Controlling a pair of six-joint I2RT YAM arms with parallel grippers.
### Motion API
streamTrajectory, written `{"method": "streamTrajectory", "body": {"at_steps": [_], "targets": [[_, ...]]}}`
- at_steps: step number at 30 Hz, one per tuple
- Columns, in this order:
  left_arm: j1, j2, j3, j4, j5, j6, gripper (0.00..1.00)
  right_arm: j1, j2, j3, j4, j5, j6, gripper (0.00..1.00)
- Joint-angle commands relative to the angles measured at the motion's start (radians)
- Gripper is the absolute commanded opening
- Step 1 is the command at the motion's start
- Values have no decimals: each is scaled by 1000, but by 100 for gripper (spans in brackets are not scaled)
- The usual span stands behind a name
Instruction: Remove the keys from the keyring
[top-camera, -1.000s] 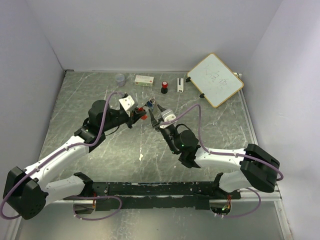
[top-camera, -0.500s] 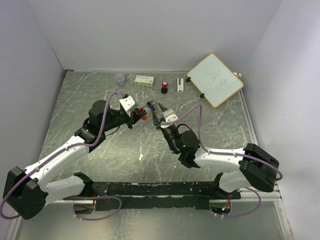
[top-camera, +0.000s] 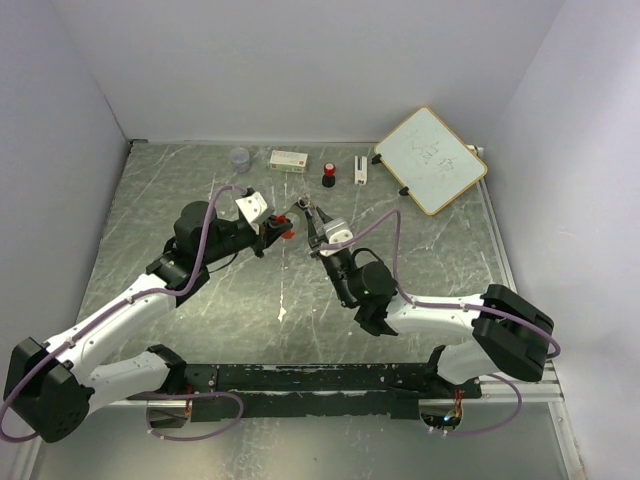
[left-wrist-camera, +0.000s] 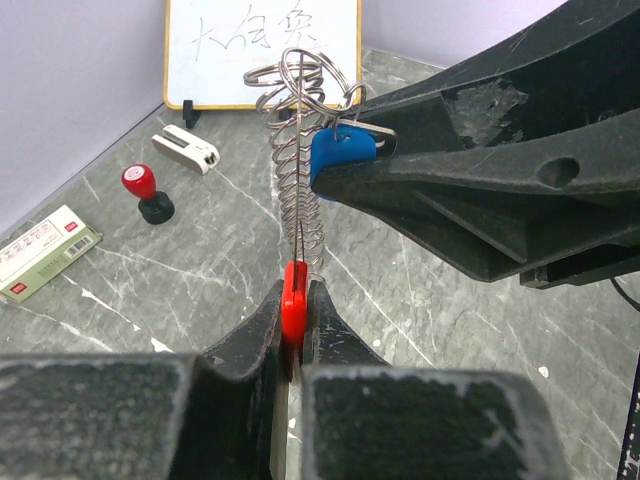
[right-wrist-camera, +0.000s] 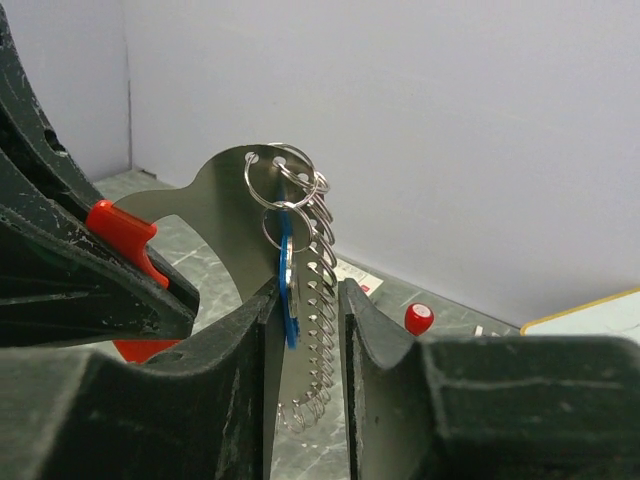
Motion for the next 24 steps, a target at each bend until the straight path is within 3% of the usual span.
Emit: {"method": "streamTrajectory", "body": {"at_steps": [1, 9, 10, 12, 15, 19, 24], "targets": [[-11, -22, 22, 30, -7, 6, 7, 2, 4, 19, 52, 13, -13, 26], [-10, -16, 23, 32, -3, 4, 7, 2, 23, 52, 12, -8, 3, 28], [-11, -15, 22, 32, -3, 5, 7, 2, 27, 56, 9, -10, 5, 25], [-11, -13, 22, 31, -9, 8, 7, 2, 31, 66, -3, -13, 2, 3], [-11, -5, 22, 27, -48, 17, 7, 3, 18, 86, -58, -23, 6, 0], [-11, 15, 21, 42, -143, 12, 7, 3, -32, 129, -248, -22, 60, 0], [-10, 48, 18, 66, -246, 17, 11, 3, -80, 281, -709, 35, 171, 0]]}}
